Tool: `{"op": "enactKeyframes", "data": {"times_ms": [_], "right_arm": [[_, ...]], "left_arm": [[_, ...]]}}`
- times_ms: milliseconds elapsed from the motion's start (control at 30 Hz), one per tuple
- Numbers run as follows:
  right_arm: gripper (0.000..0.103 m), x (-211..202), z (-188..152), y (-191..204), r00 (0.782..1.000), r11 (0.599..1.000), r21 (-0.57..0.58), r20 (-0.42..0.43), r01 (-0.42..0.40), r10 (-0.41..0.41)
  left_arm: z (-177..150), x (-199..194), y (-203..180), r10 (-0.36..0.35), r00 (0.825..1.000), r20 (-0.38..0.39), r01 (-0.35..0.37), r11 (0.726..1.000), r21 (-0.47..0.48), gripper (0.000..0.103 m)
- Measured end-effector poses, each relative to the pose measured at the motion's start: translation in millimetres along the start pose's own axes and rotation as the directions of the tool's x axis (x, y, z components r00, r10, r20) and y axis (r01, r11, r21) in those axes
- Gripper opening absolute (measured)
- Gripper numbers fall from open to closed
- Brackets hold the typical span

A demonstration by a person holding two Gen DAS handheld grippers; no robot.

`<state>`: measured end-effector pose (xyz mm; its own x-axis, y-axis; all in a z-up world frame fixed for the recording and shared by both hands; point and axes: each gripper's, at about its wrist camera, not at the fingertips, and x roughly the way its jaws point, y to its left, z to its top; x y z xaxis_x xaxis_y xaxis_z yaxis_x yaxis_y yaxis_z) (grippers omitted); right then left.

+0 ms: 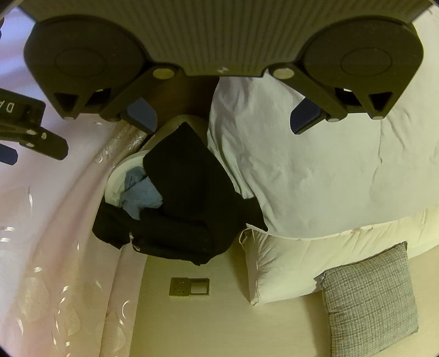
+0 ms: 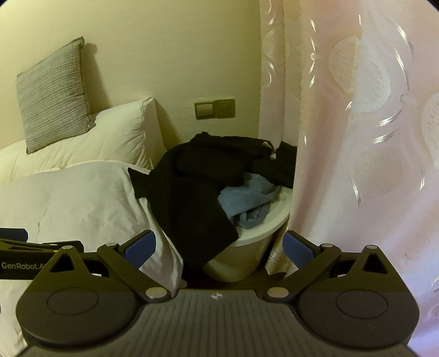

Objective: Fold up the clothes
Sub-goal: 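Move both grippers toward the black garment on the white basket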

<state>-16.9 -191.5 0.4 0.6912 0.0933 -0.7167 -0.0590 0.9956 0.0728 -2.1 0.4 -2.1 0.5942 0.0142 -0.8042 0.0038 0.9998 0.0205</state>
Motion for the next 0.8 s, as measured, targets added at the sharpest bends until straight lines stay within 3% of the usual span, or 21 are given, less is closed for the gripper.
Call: {"op": "enactKeyframes", "data": {"times_ms": [300,567,800], "right_arm": [[0.101,6.2,4.1,-6.0,1.0,1.0,0.015,0.006,0.006,-0.006],[0.102,7.9,12.8,-4.8,1.0,1.0,0.018,0.017,0.008,-0.009],[0.102,13.2,16.9,1.8,1.0,1.0,0.003,0.025,0.007,-0.007]], "left_arm": [[9.3,1.8,2.3,0.013,1.0,-0.021,-0.013,1.0,0.007,0.102],[12.0,8.0,5.8,-0.018,0.997,-0.076,0.017,1.0,-0.004,0.102],[18.1,6.1,9.0,-0.038,0.998,-0.049,0.039,0.999,0.001,0.102]]}}
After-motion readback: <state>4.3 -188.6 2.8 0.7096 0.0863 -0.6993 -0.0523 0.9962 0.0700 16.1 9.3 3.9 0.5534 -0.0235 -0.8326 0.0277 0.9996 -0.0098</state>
